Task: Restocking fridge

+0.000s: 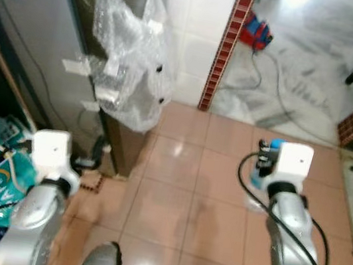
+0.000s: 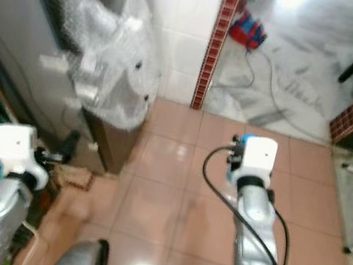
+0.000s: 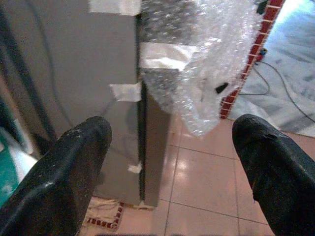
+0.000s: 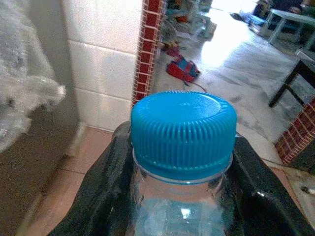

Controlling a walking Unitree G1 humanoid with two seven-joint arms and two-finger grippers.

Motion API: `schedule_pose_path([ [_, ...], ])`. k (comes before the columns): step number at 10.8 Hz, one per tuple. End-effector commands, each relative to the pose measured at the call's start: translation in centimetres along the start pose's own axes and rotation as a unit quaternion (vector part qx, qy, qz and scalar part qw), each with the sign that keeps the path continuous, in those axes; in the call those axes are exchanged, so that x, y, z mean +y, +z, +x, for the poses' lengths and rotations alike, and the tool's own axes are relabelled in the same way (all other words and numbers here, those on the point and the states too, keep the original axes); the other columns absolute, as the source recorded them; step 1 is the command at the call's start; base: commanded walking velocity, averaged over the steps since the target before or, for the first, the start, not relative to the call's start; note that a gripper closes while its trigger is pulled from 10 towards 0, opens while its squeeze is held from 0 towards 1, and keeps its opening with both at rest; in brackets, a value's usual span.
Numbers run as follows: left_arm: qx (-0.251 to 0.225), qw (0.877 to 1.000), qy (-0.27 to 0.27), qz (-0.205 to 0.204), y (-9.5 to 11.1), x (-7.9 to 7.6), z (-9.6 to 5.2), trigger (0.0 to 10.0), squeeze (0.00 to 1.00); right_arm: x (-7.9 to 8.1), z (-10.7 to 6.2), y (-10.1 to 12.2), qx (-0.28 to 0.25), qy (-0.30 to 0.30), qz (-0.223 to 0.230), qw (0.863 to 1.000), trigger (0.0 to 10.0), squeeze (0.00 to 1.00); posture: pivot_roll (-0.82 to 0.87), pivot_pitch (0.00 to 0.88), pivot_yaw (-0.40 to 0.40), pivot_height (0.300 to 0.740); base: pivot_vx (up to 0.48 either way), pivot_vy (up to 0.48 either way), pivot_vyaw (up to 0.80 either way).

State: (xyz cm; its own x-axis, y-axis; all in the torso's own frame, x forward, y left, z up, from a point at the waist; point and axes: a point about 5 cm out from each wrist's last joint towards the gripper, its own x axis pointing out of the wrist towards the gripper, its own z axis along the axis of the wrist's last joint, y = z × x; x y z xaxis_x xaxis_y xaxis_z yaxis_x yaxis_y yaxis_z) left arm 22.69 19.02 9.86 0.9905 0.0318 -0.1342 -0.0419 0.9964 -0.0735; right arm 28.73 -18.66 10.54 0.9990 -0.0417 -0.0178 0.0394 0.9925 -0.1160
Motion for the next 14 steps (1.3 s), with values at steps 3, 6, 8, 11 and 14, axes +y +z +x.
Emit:
schedule_pose_path([
  [3,-0.017,1.0,0.013,-0.008,0.59,0.27,0.29,10.0,0.0,-0.07,-0.02,0.19,-0.005,0.0,0.003,1.0,10.0,0.0,0.1,0.109,-0.055,0.74,0.087,0.0,0.0],
  [6,-0.027,1.0,0.013,-0.001,0.68,0.35,0.41,10.0,0.0,-0.12,-0.09,0.29,-0.008,0.005,-0.002,1.0,10.0,0.0,0.1,0.106,-0.053,0.74,0.192,0.0,0.0],
  [8,-0.03,1.0,0.008,-0.001,0.78,0.08,0.41,10.0,0.0,-0.17,-0.06,0.32,-0.009,0.006,-0.001,1.0,10.0,0.0,0.1,0.106,-0.053,0.74,0.296,0.0,0.0],
  [11,-0.031,0.999,0.009,-0.002,0.77,0.08,0.37,10.0,0.0,0.07,-0.13,0.43,-0.014,0.016,-0.002,1.0,10.0,0.0,0.1,0.104,-0.055,0.74,0.085,0.0,0.0],
  [14,-0.039,0.998,0.055,0.02,0.85,0.58,0.63,10.0,0.0,0.02,0.03,0.37,-0.016,0.019,-0.007,1.0,10.0,0.0,0.1,0.095,-0.056,0.74,0.0,0.0,0.0],
])
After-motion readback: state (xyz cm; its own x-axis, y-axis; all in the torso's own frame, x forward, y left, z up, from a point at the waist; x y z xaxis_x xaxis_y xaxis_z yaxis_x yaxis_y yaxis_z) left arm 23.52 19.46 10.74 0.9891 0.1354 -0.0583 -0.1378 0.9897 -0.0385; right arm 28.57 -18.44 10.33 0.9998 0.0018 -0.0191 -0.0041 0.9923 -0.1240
